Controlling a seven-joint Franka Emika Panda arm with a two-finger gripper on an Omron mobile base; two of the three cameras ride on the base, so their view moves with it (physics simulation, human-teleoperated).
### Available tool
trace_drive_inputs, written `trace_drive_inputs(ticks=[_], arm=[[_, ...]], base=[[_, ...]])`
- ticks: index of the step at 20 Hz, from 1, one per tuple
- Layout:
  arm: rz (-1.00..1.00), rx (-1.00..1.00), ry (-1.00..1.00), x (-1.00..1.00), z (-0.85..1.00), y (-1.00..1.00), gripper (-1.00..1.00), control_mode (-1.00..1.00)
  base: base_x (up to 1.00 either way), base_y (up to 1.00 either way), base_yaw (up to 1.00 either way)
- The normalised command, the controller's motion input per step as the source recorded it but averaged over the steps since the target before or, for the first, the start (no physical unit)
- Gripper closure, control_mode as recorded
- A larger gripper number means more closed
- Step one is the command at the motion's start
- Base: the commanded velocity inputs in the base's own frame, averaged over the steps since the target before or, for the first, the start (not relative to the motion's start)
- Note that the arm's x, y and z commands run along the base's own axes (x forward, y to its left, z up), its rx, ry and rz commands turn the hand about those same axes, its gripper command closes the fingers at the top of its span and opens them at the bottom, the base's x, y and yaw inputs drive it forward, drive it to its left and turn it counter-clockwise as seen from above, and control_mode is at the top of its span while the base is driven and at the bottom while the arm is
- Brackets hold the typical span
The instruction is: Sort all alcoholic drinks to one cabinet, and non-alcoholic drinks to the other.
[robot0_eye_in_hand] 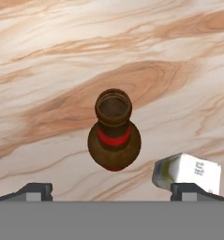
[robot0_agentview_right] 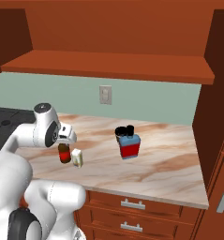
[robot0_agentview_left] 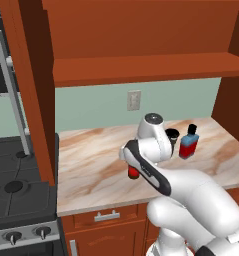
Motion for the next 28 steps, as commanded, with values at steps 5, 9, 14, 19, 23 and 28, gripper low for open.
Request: trace_drive_inputs(ticks=[5, 9, 14, 19, 23, 28], arm=[[0.0, 0.0, 0.0, 0.09, -0.07, 0.05, -1.0, -1.0], [0.0, 0.0, 0.0, 0.11, -0.05, 0.01, -1.0, -1.0], [0.0, 0.0, 0.0, 0.12, -0.06, 0.0, -1.0, -1.0], [0.0, 0.0, 0.0, 0.11, -0.1, 0.0, -1.0, -1.0], [0.0, 0.0, -0.04, 0.09, -0.13, 0.0, -1.0, -1.0], [0.0, 0.0, -0.08, 0.06, -0.07, 0.0, -1.0, -1.0]], base=[[0.0, 0.0, 0.0], [0.0, 0.0, 0.0], [0.0, 0.0, 0.0], [0.0, 0.0, 0.0], [0.0, 0.0, 0.0], [0.0, 0.0, 0.0]])
